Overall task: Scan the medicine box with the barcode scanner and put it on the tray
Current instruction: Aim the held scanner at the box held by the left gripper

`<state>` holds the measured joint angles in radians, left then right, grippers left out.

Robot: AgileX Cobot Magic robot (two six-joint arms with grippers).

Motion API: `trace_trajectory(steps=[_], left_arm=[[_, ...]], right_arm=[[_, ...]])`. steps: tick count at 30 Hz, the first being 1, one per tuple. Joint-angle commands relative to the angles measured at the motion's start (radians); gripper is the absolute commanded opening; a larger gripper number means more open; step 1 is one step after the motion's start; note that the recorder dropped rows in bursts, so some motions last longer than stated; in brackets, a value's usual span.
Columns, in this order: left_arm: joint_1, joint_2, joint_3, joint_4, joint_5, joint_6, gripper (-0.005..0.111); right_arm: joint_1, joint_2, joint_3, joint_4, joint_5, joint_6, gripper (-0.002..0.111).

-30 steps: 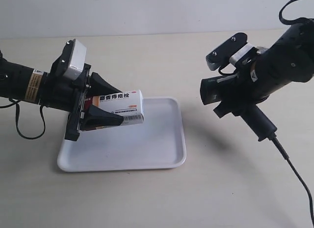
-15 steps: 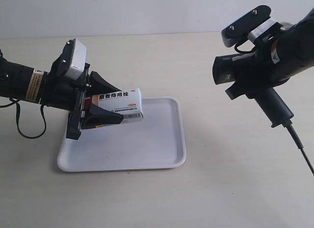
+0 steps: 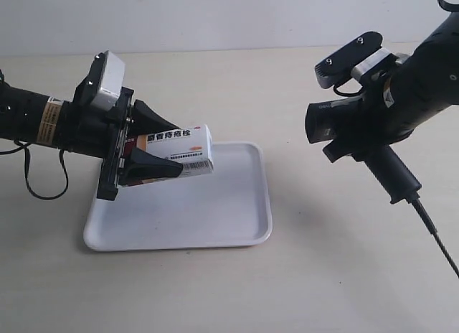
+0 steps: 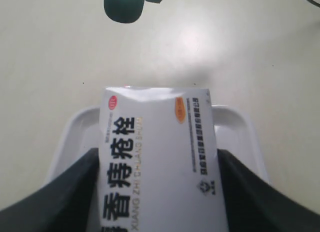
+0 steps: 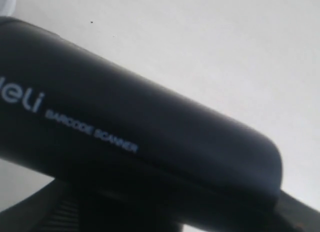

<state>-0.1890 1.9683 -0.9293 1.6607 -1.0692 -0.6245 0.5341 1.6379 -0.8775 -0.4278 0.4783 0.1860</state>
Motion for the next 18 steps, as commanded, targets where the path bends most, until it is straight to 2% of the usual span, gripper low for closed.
trace_trajectory(steps=[1, 4, 10, 18], left_arm=[[0.010, -0.002, -0.007, -0.005, -0.019, -0.027, 0.000], [0.021, -0.001, -0.013, 0.010, -0.020, -0.064, 0.000], [0.031, 0.034, -0.018, 0.025, -0.020, -0.072, 0.000], [0.062, 0.100, -0.054, 0.027, -0.065, -0.039, 0.000]], right_arm=[[0.032, 0.002, 0.002, 0.002, -0.028, -0.011, 0.000], [0.083, 0.002, 0.002, -0.002, -0.051, -0.011, 0.000], [0.083, 0.002, -0.034, -0.164, 0.029, 0.111, 0.000], [0.083, 0.000, -0.048, -0.224, 0.051, 0.113, 0.000]])
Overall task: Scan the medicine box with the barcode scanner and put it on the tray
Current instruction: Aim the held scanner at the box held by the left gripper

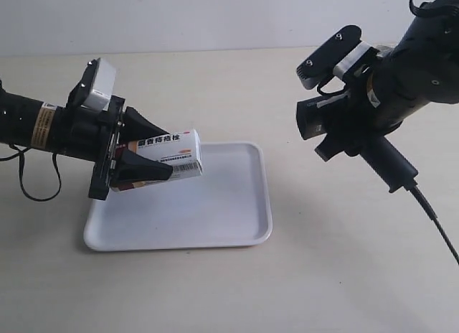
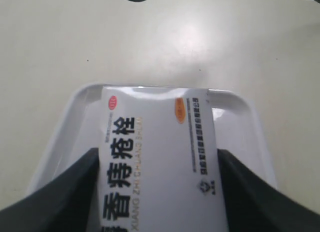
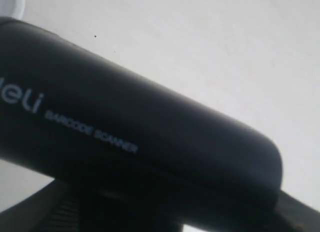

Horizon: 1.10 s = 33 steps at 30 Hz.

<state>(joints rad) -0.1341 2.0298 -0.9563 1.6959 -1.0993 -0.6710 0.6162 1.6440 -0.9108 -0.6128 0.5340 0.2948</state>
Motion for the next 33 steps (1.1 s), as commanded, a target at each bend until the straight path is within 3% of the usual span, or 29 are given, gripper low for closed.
trace_trajectory(steps=[1, 5, 8, 12, 16, 33], left_arm=[[0.007, 0.042, -0.029, -0.006, -0.040, 0.007, 0.000], [0.007, 0.042, -0.031, 0.000, -0.092, 0.007, 0.000], [0.007, 0.042, -0.031, 0.000, -0.117, 0.012, 0.000], [0.007, 0.042, -0.031, -0.019, -0.122, 0.040, 0.000], [0.007, 0.042, -0.031, -0.028, -0.122, 0.040, 0.000], [0.007, 0.042, -0.031, -0.024, -0.122, 0.038, 0.000]], right_arm=[[0.001, -0.009, -0.015, -0.048, -0.003, 0.008, 0.000], [0.001, -0.023, -0.015, -0.106, -0.018, 0.072, 0.000], [0.001, 0.003, -0.013, -0.057, -0.130, 0.072, 0.000], [0.001, 0.043, -0.013, -0.021, -0.123, 0.062, 0.000], [0.001, 0.062, -0.013, 0.114, -0.155, -0.097, 0.000], [0.001, -0.135, -0.015, 0.055, -0.063, -0.104, 0.000]])
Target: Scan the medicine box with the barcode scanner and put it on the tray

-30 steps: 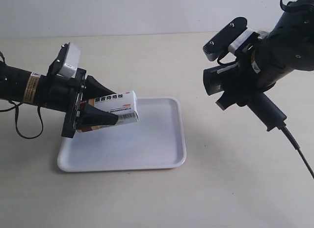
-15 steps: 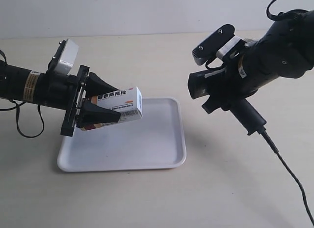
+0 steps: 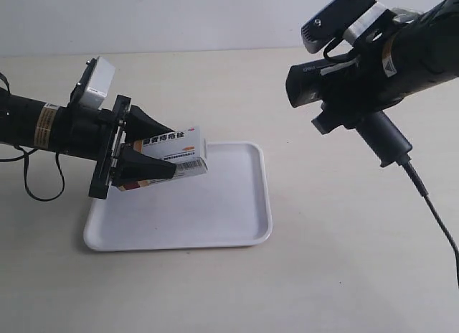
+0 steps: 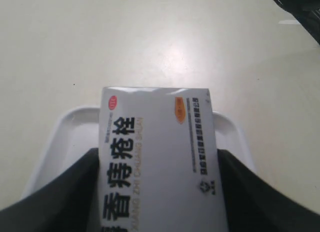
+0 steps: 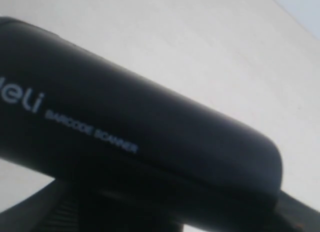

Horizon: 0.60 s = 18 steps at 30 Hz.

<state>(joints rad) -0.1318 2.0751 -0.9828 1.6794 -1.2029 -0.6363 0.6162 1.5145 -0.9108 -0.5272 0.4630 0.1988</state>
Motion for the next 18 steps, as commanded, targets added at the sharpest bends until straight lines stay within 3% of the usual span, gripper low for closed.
trace_trajectory(steps=[1, 6, 14, 18], left_arm=[[0.005, -0.003, -0.005, -0.008, -0.018, 0.003, 0.000], [0.005, -0.003, -0.005, -0.001, 0.008, 0.001, 0.000], [-0.016, -0.003, -0.003, 0.003, 0.214, -0.136, 0.000], [-0.054, -0.003, -0.003, 0.011, 0.311, -0.136, 0.000]], right_arm=[[0.001, -0.001, -0.015, -0.033, 0.010, -0.005, 0.000], [0.001, 0.059, -0.015, -0.033, 0.010, 0.012, 0.000], [-0.058, 0.260, -0.015, -0.208, -0.061, 0.318, 0.000], [-0.066, 0.346, -0.015, -0.213, -0.136, 0.335, 0.000]])
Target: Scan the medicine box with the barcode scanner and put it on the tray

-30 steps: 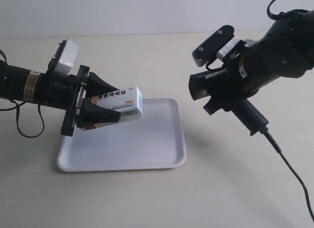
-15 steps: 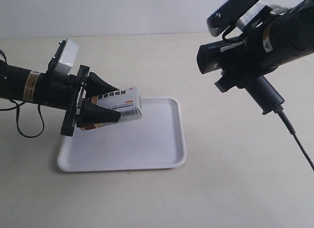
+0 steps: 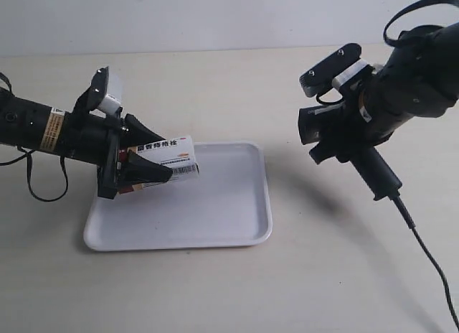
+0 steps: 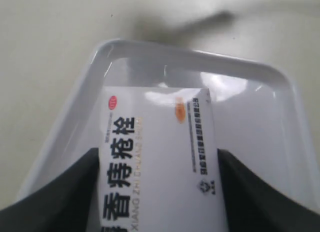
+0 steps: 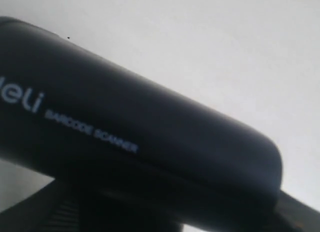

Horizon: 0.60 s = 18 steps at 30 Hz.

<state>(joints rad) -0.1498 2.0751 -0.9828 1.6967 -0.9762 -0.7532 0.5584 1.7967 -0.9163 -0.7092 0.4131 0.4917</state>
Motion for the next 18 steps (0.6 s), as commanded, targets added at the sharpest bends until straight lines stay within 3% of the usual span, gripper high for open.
trace_trajectory(steps=[1, 8, 11, 14, 18], left_arm=[[-0.048, -0.003, -0.003, -0.006, 0.105, -0.019, 0.000], [-0.099, -0.003, -0.003, -0.006, 0.259, -0.021, 0.000], [-0.112, -0.003, -0.003, -0.006, 0.277, -0.021, 0.007], [-0.119, -0.003, -0.003, -0.006, 0.291, -0.043, 0.029], [-0.119, -0.003, -0.003, -0.006, 0.302, -0.128, 0.075]], right_arm=[[-0.008, 0.076, -0.009, -0.031, -0.099, 0.042, 0.000], [-0.008, 0.118, -0.007, -0.031, -0.098, 0.062, 0.000], [-0.008, 0.124, -0.007, -0.029, -0.102, 0.086, 0.000], [-0.008, 0.126, -0.007, -0.029, -0.102, 0.105, 0.002], [-0.006, 0.126, -0.007, -0.029, -0.102, 0.144, 0.018]])
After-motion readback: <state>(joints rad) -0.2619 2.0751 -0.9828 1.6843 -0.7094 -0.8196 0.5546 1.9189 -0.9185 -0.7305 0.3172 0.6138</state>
